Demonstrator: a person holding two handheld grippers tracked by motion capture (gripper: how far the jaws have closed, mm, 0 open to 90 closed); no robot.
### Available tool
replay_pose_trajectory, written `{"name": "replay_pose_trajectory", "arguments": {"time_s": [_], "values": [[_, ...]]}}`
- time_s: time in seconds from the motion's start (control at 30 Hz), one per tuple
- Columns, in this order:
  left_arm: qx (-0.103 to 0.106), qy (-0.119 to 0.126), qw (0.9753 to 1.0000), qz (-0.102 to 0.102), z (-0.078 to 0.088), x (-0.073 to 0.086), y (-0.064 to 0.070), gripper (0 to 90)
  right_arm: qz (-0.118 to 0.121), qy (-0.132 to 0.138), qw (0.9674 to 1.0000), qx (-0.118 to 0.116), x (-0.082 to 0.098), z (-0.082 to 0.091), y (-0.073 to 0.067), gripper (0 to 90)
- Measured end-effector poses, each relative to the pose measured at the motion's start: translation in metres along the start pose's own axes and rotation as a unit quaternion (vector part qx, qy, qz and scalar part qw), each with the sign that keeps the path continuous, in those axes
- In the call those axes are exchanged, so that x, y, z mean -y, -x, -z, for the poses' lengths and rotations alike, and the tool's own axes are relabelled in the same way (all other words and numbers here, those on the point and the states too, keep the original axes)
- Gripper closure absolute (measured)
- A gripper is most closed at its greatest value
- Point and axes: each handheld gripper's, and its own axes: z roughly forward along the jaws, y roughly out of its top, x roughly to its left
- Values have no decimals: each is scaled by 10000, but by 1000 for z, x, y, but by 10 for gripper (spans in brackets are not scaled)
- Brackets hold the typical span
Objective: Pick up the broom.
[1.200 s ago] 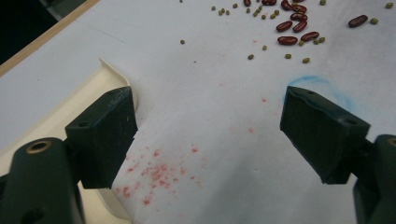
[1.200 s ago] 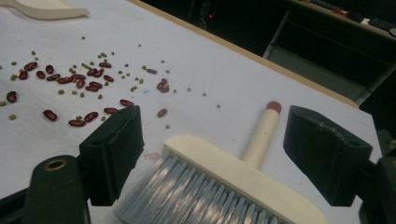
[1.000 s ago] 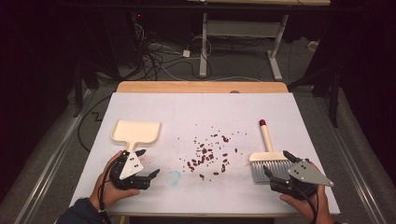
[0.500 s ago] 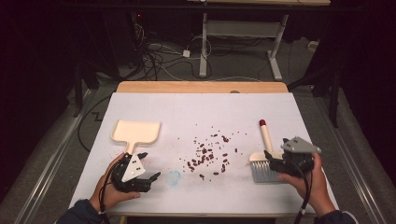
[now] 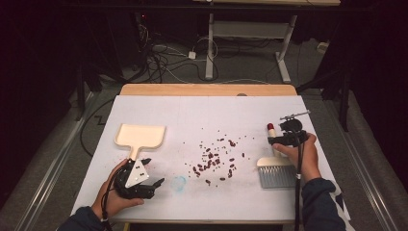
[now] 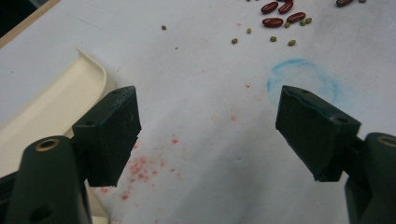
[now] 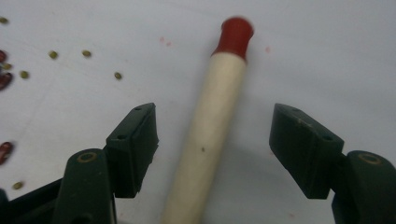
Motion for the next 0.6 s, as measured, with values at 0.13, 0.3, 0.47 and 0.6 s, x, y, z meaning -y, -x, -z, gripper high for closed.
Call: {"name": "replay_pose_trajectory", "arguments": {"time_s": [0.13, 0.3, 0.47, 0.6], "values": [[-32, -37, 10000, -5, 1, 1, 0, 211, 26, -194, 9998, 28, 1, -14, -2, 446], [-69, -5, 10000, 18, 2, 0, 1, 211, 453, -207, 9988, 23, -1, -14, -12, 640], [-55, -35, 10000, -3, 1, 0, 2, 213, 387, -143, 9991, -59, 0, -14, -10, 654], [-46, -21, 10000, 18, 1, 0, 1, 213, 518, -70, 9986, -114, 1, -13, -11, 702]]}}
